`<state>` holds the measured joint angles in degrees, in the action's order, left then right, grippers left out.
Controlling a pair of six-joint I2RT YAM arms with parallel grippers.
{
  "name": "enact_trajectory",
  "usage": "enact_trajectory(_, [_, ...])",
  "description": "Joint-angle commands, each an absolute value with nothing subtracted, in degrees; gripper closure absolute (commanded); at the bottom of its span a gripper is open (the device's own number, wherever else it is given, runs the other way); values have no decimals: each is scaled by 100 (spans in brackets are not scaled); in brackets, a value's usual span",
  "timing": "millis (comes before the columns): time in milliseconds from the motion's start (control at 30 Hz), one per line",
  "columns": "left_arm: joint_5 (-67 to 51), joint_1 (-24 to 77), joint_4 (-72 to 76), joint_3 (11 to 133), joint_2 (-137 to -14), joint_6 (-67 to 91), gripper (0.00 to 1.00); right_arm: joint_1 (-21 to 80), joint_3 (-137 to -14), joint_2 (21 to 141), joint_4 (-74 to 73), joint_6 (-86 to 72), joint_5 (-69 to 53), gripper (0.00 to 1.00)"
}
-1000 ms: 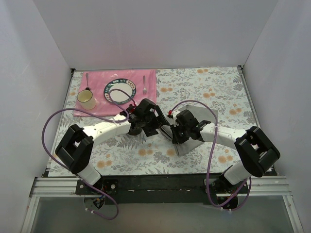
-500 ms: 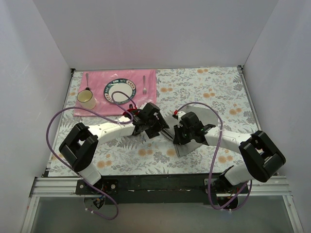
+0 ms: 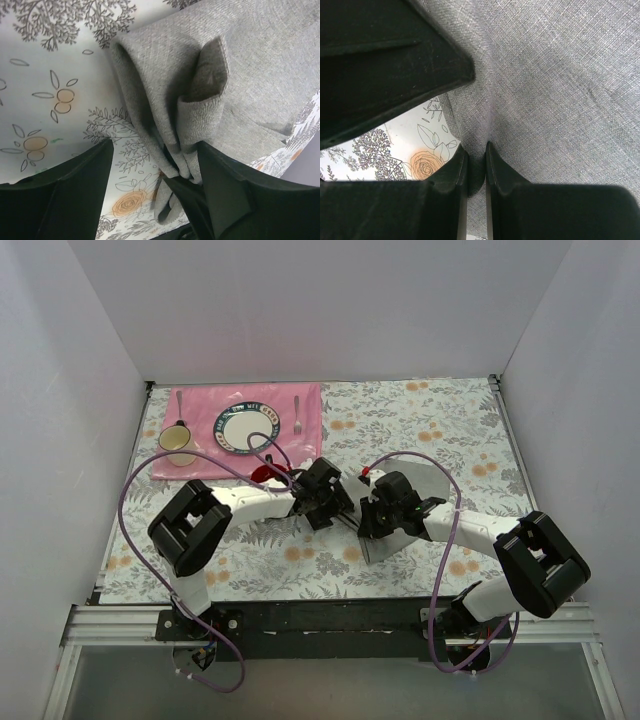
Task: Fold the napkin, place the utensils inside, and roll it up
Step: Roll the napkin with the utensil
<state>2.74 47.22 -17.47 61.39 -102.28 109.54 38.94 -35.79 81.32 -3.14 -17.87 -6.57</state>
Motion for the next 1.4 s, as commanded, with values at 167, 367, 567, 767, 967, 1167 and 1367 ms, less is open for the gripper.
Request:
enact_trajectory(167, [448,4746,-1364,6135,-10398,11188,41,3850,-3524,8288,-1072,-1758,-589,99])
enact_trajectory(367, [790,4808,-1195,5696,-9819,11215,51,3850,-3603,8349,-1125,-1679,-580,99])
enact_trajectory(567, [826,4808,-1309,5704,-9545,11223,40,3850,-3726,8393,-1169,-1608,-571,99])
enact_trajectory(767, [598,4808,-1310,5976,-9887,11232,34,3850,-3735,8394,-1178,-1617,-624,99])
enact_trajectory(967, [361,4808,-1126,6170,-10283,11267,37,3850,-3727,8358,-1213,-1617,-615,99])
enact_trajectory(1167, [237,4808,-941,5960,-10468,11495,42,3850,-3797,8358,-1248,-1617,-633,99])
enact_trajectory(1367, [167,4808,-546,5678,-10608,11698,55,3850,-3885,8402,-1266,-1600,-668,99])
